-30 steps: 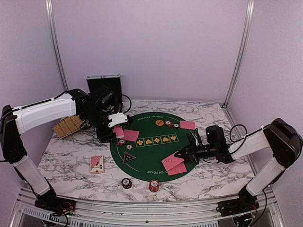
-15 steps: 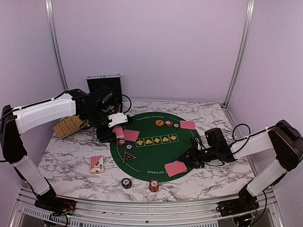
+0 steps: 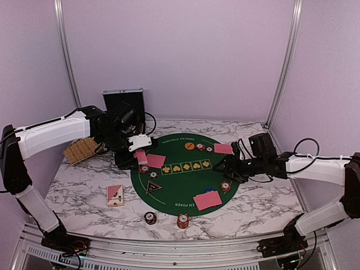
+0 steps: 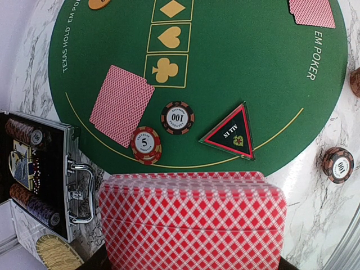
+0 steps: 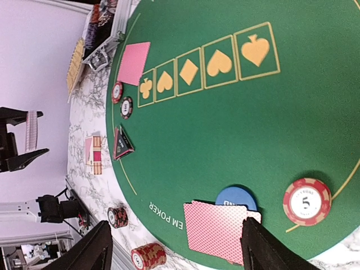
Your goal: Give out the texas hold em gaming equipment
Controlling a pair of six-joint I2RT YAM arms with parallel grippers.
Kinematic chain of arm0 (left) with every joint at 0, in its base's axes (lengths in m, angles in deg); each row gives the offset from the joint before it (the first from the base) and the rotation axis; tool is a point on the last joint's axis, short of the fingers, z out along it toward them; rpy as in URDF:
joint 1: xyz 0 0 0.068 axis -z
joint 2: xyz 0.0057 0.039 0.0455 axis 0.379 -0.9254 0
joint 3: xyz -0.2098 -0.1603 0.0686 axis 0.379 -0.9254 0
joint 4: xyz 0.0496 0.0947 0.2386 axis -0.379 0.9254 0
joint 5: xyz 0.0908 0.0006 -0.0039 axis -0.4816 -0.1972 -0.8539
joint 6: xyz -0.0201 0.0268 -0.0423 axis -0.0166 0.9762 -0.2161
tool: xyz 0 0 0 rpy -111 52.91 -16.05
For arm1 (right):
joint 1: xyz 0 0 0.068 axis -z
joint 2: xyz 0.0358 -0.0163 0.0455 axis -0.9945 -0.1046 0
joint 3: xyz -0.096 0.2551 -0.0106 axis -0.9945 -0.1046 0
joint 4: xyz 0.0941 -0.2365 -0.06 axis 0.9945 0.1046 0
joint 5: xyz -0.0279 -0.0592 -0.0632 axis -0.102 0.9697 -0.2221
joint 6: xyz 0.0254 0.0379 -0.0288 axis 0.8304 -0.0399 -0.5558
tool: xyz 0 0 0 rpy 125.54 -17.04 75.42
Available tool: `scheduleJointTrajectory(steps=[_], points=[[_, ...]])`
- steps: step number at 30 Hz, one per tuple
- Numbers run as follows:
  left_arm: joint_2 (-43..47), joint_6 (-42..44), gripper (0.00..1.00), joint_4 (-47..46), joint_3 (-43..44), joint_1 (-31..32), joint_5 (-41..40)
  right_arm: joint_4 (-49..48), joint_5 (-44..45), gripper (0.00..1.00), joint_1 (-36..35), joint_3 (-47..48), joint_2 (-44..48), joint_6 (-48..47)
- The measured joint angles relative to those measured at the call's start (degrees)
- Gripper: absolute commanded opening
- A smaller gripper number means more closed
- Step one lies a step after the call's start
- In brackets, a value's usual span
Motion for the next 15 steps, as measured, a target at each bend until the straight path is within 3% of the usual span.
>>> scheduleJointTrajectory(steps=[3, 8, 15], points=[[0.0, 0.0, 0.00, 0.0, 0.0, 0.0, 0.0, -1.0, -1.2, 0.86, -0.4, 3.1, -1.8, 0.6], [0.0, 0.0, 0.00, 0.0, 0.0, 0.0, 0.0, -6.6, -4.1, 0.88, -3.5, 10.2, -11.0, 2.9], [0.0, -0.4, 0.00, 0.0, 0.1, 0.0, 0.5, -22.5, -10.8, 0.88, -10.8, 21.7, -28.7, 11.6]])
